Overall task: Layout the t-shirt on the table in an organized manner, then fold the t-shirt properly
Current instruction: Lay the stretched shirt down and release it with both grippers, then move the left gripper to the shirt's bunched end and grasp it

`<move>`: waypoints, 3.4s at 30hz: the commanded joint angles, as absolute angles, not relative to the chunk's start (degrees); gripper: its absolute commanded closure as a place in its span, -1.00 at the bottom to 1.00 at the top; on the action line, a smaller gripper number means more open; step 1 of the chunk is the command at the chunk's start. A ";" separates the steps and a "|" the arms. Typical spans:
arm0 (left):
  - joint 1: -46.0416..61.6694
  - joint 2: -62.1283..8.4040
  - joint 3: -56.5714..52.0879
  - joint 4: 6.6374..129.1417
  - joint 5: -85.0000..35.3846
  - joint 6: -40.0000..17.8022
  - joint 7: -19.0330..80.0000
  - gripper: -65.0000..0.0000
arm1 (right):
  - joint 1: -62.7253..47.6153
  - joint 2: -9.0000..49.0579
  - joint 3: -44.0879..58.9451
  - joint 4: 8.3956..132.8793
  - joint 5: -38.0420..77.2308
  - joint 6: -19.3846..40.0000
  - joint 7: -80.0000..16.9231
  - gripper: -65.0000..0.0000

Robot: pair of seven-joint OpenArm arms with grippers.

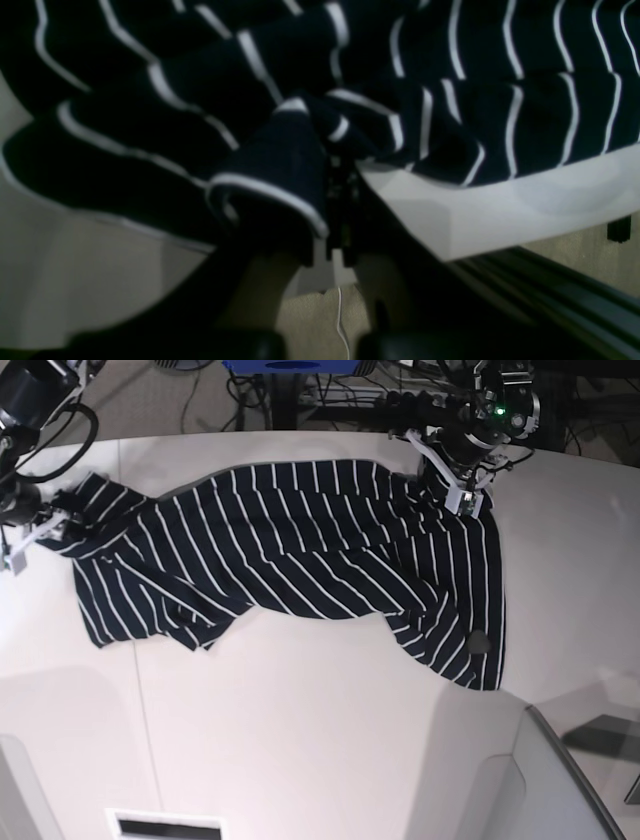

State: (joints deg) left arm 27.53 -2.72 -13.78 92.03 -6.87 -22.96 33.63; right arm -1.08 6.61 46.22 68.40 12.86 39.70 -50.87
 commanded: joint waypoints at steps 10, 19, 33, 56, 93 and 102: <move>32.84 -2.95 -13.93 100.88 -7.25 -23.16 32.75 1.00 | -4.09 9.01 46.64 79.43 16.48 40.00 -59.56 1.00; 34.42 -2.95 -14.02 105.71 -7.34 -23.16 32.84 1.00 | -6.46 8.92 46.11 92.00 17.10 40.00 -68.97 0.99; 30.81 -6.46 -22.99 104.84 -7.16 -23.25 33.36 1.00 | -6.81 9.71 40.84 92.44 16.92 40.00 -71.16 0.99; 2.95 -9.45 -21.23 106.51 -7.16 -23.16 54.11 1.00 | 16.31 17.54 30.73 92.35 16.84 40.00 -76.53 0.99; 17.54 -5.58 -14.64 82.33 -34.59 -23.34 28.62 -0.96 | 0.04 12.70 30.20 94.37 17.19 40.00 -70.73 0.99; 17.19 -5.49 -4.26 81.19 -35.03 -23.34 22.55 -0.96 | 0.04 12.70 30.20 94.37 17.19 40.00 -70.73 1.00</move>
